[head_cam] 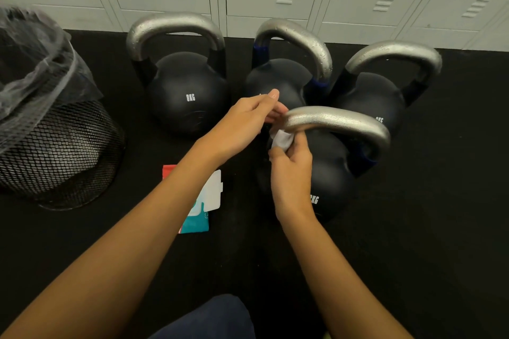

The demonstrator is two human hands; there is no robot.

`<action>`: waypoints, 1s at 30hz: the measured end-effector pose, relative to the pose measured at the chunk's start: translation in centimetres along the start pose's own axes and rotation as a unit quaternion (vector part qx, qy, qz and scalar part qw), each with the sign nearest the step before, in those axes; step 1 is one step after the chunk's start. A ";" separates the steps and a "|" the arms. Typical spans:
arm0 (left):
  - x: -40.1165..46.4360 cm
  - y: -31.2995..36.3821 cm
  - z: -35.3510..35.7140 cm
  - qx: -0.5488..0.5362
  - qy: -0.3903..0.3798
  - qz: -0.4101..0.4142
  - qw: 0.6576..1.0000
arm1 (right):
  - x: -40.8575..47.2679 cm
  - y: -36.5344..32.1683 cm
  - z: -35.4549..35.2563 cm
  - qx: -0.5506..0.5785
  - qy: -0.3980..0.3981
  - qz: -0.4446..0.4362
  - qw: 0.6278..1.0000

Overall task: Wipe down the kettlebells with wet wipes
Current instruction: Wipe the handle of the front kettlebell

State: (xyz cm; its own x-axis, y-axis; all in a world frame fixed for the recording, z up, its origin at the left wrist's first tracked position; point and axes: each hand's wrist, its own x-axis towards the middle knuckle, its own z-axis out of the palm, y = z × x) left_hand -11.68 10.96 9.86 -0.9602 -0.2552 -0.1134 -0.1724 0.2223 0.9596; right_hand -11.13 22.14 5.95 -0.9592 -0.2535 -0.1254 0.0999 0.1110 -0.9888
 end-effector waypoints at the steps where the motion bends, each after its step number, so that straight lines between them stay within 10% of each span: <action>1: 0.0 0.0 0.0 -0.001 -0.001 0.000 1.000 | -0.1 -0.1 0.1 0.009 0.001 0.000 1.000; 30: -0.5 2.0 -0.8 -0.015 0.008 0.045 0.999 | -3.1 -4.9 -2.8 0.068 0.056 -0.036 0.995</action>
State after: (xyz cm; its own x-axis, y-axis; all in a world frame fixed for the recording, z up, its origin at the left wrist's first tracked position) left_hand -11.35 10.73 12.03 -0.9679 -0.2504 -0.0223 -0.0784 0.2164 0.9732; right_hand -9.37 25.09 11.43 -0.9880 -0.1457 -0.0518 0.0578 -0.0369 -0.9976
